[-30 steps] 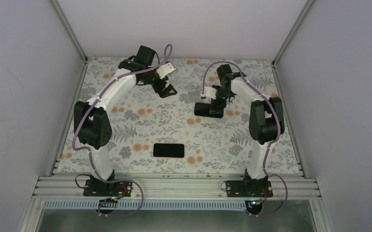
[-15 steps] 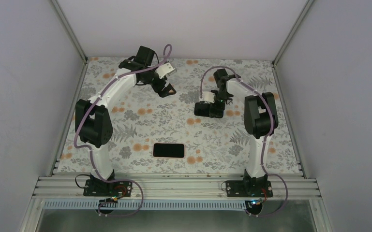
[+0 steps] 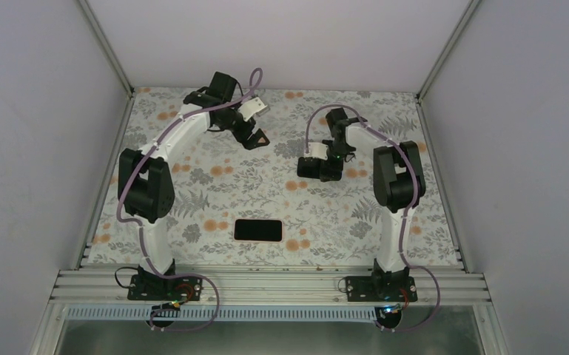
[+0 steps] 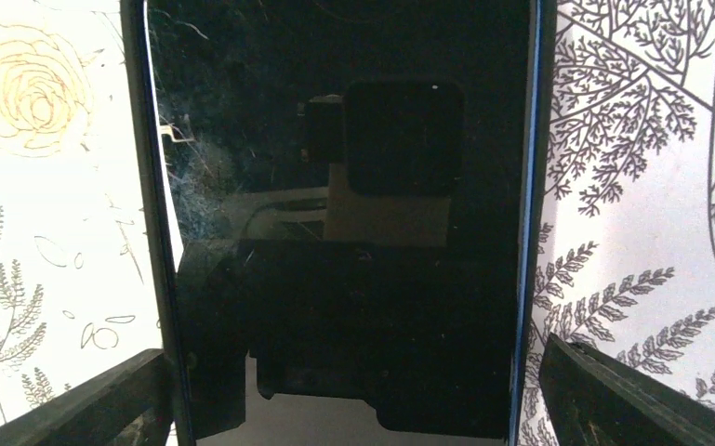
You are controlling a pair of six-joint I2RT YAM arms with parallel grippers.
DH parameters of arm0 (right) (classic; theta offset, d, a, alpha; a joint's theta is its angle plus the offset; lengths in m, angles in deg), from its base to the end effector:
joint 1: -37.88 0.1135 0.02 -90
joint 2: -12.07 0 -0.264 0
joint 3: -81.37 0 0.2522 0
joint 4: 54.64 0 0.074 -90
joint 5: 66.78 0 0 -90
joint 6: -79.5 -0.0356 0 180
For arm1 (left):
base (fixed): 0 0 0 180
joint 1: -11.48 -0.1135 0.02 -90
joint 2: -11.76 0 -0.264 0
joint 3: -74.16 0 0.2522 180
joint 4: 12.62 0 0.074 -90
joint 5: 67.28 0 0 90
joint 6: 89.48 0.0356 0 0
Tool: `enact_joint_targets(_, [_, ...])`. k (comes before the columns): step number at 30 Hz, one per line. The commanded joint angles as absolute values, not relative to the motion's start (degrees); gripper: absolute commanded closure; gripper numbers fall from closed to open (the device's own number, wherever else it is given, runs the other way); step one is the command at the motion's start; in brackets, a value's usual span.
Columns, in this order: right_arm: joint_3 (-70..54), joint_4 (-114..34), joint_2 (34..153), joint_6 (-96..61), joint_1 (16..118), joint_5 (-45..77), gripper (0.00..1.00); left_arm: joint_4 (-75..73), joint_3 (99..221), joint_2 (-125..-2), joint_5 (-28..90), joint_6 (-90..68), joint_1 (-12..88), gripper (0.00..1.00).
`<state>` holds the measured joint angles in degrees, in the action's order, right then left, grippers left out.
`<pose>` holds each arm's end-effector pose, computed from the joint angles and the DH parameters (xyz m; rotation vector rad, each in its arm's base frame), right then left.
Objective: Take the phone out of the phone case
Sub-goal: Pick up the phone at the center of the board.
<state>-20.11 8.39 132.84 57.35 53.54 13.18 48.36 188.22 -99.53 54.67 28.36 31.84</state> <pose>0.3909 0.1160 0.1489 -1.9715 2.1824 0.1452 0.3897 -0.1647 0.2831 1.1968 2.1805 -0.6622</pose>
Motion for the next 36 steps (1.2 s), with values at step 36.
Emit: enact_joint_targets(36, [-19.5, 1.7, 122.9, 49.7, 55.5, 3.0, 0.21, 54.1, 215.5, -133.5, 80.8, 14.7, 34.3, 0.0])
